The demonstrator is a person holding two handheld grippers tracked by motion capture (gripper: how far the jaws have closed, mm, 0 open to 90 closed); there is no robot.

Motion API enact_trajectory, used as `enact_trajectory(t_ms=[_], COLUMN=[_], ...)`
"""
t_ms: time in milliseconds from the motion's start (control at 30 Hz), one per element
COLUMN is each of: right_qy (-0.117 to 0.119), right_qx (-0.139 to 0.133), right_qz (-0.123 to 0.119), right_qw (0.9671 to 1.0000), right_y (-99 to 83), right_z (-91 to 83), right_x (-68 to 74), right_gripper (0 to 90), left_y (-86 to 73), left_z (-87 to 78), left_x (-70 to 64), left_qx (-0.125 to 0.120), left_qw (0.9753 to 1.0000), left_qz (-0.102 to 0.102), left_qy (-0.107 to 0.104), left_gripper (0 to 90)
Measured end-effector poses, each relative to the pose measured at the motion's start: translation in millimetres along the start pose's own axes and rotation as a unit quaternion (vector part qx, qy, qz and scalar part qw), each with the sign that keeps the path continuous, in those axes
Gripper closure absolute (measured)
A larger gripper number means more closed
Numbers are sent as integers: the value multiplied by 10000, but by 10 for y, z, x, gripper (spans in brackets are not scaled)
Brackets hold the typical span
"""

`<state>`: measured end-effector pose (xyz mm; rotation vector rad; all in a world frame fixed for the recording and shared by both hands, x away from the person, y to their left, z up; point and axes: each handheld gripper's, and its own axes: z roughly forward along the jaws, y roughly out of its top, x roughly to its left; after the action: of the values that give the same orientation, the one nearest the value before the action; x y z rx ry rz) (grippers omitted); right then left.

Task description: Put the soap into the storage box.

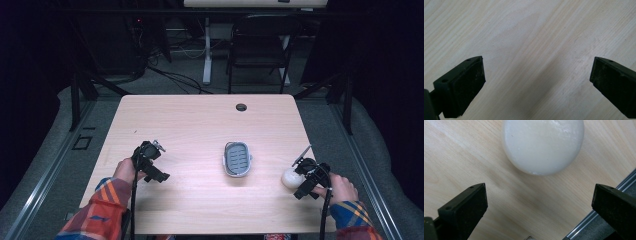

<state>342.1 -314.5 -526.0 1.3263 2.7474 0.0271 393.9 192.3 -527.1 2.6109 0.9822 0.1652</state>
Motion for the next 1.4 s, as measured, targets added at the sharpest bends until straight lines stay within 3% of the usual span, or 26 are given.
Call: enact_trajectory(t_ms=[200,233,267,367,400,433,467,500,567,600,700,800,933,967,1000,1167,1200,1267,1400], right_qy=[19,93,44,16,-25,-25,75,91,152,241,212,235,237,213,246,285,320,266,294], right_qx=[-46,-287,-154,-250,39,39,-230,-105,-258,-199,-302,-186,-41,64,-101,11,-156,135,88], right_qz=[-46,57,-114,-77,-418,-418,-215,-328,-246,-380,-414,-347,-417,-526,-332,-330,-204,-313,-264], right_qw=[10000,9995,9998,9997,9991,9991,9995,9994,9992,9988,9985,9989,9988,9984,9991,9990,9992,9991,9992], right_y=[71,85,114,164,229,229,216,241,255,284,316,380,419,446,438,493,487,529,540], right_z=[-13,-1,-34,-50,-95,-95,-48,-60,-22,-27,1,27,46,48,72,103,140,119,138], right_x=[9,25,9,24,-9,-9,17,3,10,-9,-28,-51,-70,-87,-62,-75,-63,-92,-107], right_gripper=[0,0,0,0,0,0,0,0,0,0,0,0,0,0,0,0,0,0,0], left_y=[8,8,8,10,11,11,12,13,14,15,15,15,15,15,15,14,14,15,15], left_z=[10,11,11,9,12,12,12,13,16,17,17,19,19,19,19,16,17,18,18], left_x=[0,0,0,-1,-1,-1,-2,-2,-2,-3,-1,1,-1,-1,-1,-2,-1,-1,-2], left_qx=[4,6,5,-14,-6,-6,5,3,3,12,14,16,18,19,19,7,11,11,18], left_qw=[10000,10000,10000,10000,10000,10000,10000,10000,10000,10000,10000,10000,10000,10000,10000,10000,10000,10000,10000], left_qz=[22,23,23,29,30,30,28,27,33,33,31,30,30,32,32,34,33,34,37], left_qy=[13,12,12,-3,-6,-6,-10,-7,-13,-13,-11,-9,-11,-12,-13,-15,-8,-15,-19], left_gripper=[0,0,0,0,0,0,0,0,0,0,0,0,0,0,0,0,0,0,0])
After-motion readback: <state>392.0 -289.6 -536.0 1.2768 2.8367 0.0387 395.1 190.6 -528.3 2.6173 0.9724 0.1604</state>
